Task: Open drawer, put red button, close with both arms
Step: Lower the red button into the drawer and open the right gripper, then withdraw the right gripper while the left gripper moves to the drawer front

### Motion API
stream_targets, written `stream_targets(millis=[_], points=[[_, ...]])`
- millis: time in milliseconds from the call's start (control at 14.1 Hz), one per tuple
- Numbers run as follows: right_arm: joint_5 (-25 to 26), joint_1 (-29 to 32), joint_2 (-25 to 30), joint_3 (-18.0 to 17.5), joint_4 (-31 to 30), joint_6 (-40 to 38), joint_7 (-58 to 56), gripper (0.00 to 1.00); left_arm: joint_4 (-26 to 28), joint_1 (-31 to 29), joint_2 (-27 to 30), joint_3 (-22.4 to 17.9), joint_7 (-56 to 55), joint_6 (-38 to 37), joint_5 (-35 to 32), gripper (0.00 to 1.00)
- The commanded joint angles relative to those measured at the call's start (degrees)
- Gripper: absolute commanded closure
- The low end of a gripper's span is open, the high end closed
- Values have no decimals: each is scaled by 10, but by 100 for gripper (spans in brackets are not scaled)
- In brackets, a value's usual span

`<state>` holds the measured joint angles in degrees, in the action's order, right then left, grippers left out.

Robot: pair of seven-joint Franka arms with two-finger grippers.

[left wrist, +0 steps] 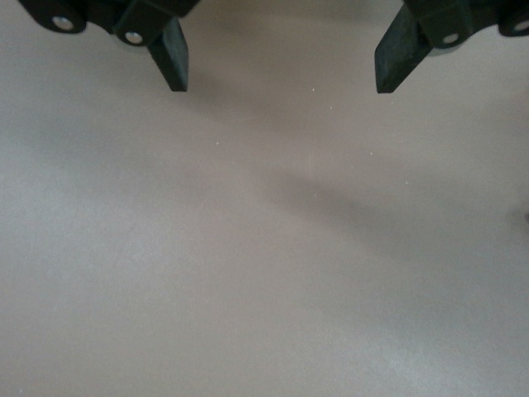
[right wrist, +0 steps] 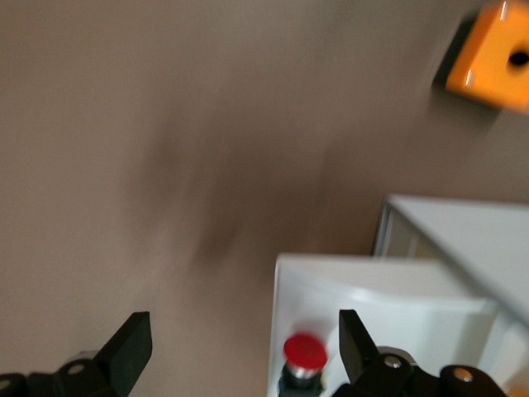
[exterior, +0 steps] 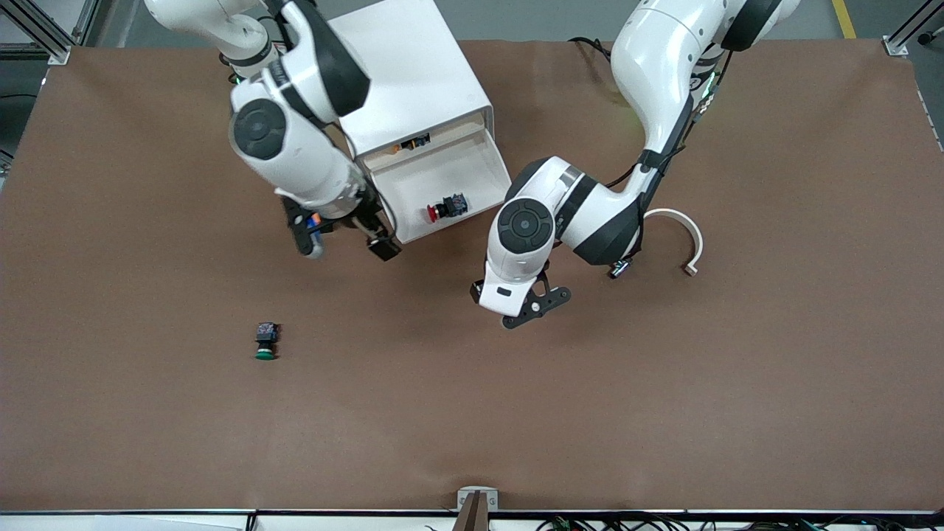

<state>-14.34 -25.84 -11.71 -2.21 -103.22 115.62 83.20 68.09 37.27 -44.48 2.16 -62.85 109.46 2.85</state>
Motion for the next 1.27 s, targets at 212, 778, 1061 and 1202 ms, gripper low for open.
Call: stream_targets(millis=[212,778,1061,1202], points=[[44,136,8,-8,50,-101,-287,0,28,49,10,0,-30,11,-3,1],[112,302,48,-5,59,-127,-779,0,30,65,2,70,-122,6,5,1],[114,348,75,-4,59,-126,-929,0,60,84,1,77,-141,5,70,1],[129,347,98,-5,59,-131,-933,0,69,85,1,78,-141,5,93,1]])
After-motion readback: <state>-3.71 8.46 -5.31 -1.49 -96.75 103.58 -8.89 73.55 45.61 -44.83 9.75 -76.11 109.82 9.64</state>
